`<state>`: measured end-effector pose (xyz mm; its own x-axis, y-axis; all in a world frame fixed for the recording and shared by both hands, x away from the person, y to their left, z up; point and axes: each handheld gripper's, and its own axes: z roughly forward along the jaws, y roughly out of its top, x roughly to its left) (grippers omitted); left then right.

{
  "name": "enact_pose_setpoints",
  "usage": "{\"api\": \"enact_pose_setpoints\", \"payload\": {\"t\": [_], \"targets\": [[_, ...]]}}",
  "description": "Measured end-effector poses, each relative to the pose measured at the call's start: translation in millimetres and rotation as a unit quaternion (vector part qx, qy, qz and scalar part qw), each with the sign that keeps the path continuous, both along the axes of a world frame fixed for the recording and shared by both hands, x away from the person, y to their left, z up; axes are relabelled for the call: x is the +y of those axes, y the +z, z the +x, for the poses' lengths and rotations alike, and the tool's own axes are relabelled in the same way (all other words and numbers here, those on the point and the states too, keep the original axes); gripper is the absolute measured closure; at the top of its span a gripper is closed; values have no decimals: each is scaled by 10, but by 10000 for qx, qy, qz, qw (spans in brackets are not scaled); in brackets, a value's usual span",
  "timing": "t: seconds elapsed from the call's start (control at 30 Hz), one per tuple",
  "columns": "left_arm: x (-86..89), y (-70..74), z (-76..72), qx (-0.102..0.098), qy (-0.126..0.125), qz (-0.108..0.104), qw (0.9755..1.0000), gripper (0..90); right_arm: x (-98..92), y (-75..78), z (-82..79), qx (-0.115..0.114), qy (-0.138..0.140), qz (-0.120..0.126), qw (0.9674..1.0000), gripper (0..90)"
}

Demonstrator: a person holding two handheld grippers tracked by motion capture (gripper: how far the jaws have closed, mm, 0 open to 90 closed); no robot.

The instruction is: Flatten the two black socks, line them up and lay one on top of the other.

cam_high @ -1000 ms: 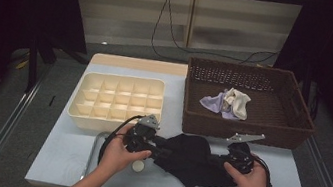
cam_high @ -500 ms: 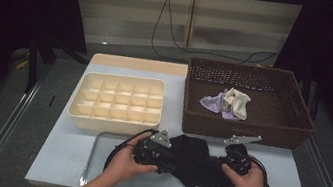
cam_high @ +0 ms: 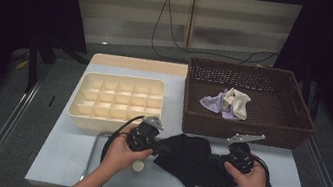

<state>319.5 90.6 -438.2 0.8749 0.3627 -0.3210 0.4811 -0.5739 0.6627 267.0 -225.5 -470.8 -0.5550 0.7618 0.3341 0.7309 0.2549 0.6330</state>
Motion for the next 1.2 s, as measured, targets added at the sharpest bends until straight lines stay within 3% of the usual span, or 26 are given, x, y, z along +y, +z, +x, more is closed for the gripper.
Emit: {"api": "enact_pose_setpoints", "payload": {"t": [0.17, 0.23, 0.47, 0.53, 0.6, 0.77, 0.87, 0.97, 1.0, 1.1, 1.2], "targets": [[110, 36, 82, 15, 165, -102, 9998, 871, 1, 77, 1, -353, -50, -233, 9991, 784], [113, 46, 100, -10, 174, -35, 9998, 871, 46, 138, -3, -504, -19, -271, 9984, 720], [135, 36, 157, 20, 292, -186, 9994, 871, 260, 160, 21, -940, 56, -723, 9929, 602], [149, 49, 172, 18, 310, -111, 9995, 871, 331, 143, 46, -896, 283, -657, 9934, 595], [144, 46, 178, 26, 324, -171, 9993, 871, 409, 130, 77, -880, 390, -753, 9925, 579], [148, 61, 187, 40, 320, -196, 9993, 871, 550, 21, 197, -799, 525, -794, 9922, 554], [170, 69, 196, 40, 371, -233, 9990, 871, 599, -47, 230, -714, 581, -743, 9930, 579], [183, 68, 204, 43, 400, -256, 9989, 870, 626, -43, 234, -522, 735, -499, 9947, 805], [185, 64, 204, 35, 427, -259, 9987, 870, 645, -24, 225, -570, 776, -620, 9934, 885], [201, 85, 197, 31, 448, -286, 9986, 870, 657, 11, 240, -492, 797, -721, 9930, 890], [237, 125, 197, -44, 516, -340, 9981, 870, 613, 34, 230, -512, 787, -551, 9941, 892]]}}
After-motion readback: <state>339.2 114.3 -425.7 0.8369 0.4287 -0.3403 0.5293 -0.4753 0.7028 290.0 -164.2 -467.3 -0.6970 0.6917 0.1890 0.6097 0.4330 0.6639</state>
